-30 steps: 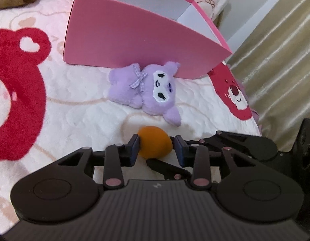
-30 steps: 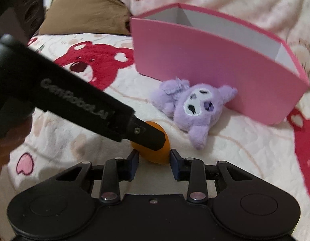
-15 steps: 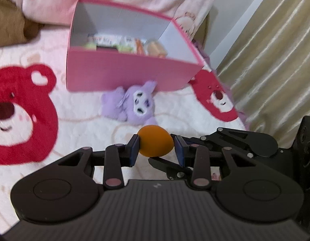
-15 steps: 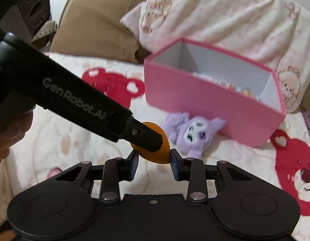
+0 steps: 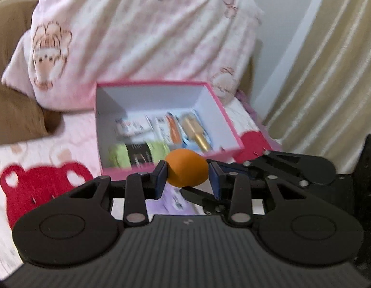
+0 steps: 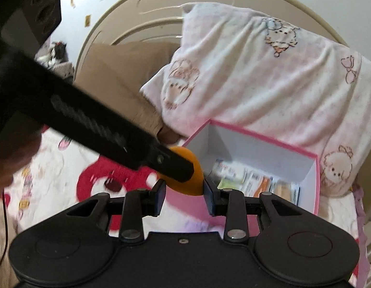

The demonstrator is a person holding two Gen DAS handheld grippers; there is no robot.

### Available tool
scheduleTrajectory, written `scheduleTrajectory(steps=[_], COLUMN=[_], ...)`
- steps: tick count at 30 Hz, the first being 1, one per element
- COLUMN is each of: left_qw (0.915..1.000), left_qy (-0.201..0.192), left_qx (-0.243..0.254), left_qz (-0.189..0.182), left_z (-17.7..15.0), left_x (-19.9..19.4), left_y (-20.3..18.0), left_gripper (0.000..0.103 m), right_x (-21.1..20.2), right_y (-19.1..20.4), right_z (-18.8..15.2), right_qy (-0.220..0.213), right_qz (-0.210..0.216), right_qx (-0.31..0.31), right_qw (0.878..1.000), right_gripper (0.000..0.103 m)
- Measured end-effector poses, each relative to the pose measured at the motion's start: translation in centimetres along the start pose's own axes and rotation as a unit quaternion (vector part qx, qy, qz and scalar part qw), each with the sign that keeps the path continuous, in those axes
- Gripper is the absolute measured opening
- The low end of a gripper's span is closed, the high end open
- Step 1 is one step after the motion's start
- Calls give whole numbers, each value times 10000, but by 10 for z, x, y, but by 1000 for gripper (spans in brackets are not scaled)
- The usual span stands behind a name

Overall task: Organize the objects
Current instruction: 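Lift the sponge and carry it over the pink box, then lower the sponge into the pink box and open the left gripper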

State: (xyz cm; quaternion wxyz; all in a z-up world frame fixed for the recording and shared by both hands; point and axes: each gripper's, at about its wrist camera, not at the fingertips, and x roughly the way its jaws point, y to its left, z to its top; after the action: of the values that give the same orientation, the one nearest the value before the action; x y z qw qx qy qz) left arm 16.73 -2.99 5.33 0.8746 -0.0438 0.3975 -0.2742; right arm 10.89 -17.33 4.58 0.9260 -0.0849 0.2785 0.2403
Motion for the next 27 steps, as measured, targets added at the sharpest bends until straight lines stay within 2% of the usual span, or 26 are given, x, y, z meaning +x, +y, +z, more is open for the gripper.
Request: scheduleTrajectory(steps=[3,6,10,15,20,23,24,27], left_qw=[9997,9974,9906,9796,9733,9645,9634,9705], left_qy=[103,327,519,706,663,591,586,455], left_qx=[-191,-638,-1258,-1877,-2190,-2557,-2595,-2332], left_qz=[78,88,144,116,172,285,340,402], left_z=[24,39,51,49,44,43,43,47], left_x=[30,69,121,167,185,185,185,170], left_y=[13,35,60,86,98,103,104,96], left_gripper=[35,35,35,35,36,47,47,47], right_x=[27,68,117,163,186,189,188,180], right_y=[-23,-59,-90,-115,-125,-127,-127,-130], right_z=[18,28,26,19,11,10,9,8], right_qy=[198,650,942,1271,1458,1465,1472,1458], right_qz=[163,457,477,532,572,431,319,210], right_qx=[208,784,1172,1622,1875,1925,1941,1974], right_qw=[9995,9938,9875,9771,9697,9693,9694,9692], right_gripper=[39,39,39,40,41,47,48,49])
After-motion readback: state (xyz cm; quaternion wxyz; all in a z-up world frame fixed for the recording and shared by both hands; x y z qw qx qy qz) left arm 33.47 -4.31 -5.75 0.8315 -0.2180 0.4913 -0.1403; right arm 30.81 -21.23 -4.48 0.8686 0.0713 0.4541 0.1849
